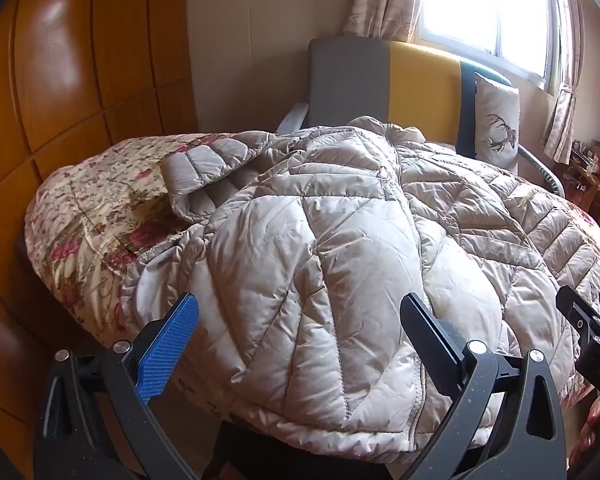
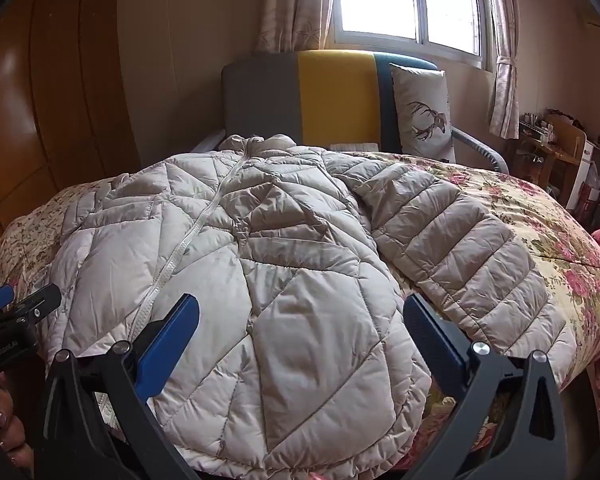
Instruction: Fold large clothes
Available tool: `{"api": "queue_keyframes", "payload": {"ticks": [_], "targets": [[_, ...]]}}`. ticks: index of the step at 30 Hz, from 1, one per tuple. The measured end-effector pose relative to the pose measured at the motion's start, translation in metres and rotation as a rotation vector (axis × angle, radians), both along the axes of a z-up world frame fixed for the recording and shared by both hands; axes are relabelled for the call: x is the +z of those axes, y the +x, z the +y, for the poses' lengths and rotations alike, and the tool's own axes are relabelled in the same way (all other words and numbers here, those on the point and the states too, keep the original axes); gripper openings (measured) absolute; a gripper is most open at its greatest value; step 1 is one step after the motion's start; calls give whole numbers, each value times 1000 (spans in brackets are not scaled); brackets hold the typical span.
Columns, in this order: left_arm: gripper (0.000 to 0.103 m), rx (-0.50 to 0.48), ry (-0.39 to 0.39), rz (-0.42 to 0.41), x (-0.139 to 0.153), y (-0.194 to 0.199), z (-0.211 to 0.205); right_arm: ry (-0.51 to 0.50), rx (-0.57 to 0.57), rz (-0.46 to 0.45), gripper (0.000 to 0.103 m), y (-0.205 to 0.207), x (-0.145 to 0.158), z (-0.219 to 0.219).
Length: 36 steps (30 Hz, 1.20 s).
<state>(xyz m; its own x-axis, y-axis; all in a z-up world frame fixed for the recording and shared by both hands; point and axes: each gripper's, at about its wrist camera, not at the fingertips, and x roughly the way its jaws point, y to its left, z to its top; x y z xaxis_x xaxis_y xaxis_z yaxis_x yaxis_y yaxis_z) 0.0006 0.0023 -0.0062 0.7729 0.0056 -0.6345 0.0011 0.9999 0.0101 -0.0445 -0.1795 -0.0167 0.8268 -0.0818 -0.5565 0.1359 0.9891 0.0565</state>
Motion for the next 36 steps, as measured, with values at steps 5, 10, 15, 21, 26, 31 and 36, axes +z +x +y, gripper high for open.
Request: {"api": "queue_keyframes", "payload": {"ticks": [5, 10, 15, 21, 26, 31, 36], "targets": [[100, 3, -1, 1, -1, -2, 0, 0, 0, -3, 101, 0, 0, -4], [100, 3, -1, 3, -2, -1, 1, 3, 1, 2, 101, 1, 0, -7], [100, 0, -1, 4, -3, -3, 2, 4, 1, 2, 101, 0, -1, -7], [100, 2, -4, 8, -3, 0, 4, 1, 0, -2, 101, 1, 1, -7], [100, 2, -5, 8, -5, -4, 5, 4, 3, 1, 101, 0, -2, -8], [100, 3, -4, 10, -3, 0, 4, 1, 6, 6, 101, 1, -1, -6], [100, 1, -5, 9, -4, -2, 5, 1, 8, 10, 101, 0, -2, -6]]}}
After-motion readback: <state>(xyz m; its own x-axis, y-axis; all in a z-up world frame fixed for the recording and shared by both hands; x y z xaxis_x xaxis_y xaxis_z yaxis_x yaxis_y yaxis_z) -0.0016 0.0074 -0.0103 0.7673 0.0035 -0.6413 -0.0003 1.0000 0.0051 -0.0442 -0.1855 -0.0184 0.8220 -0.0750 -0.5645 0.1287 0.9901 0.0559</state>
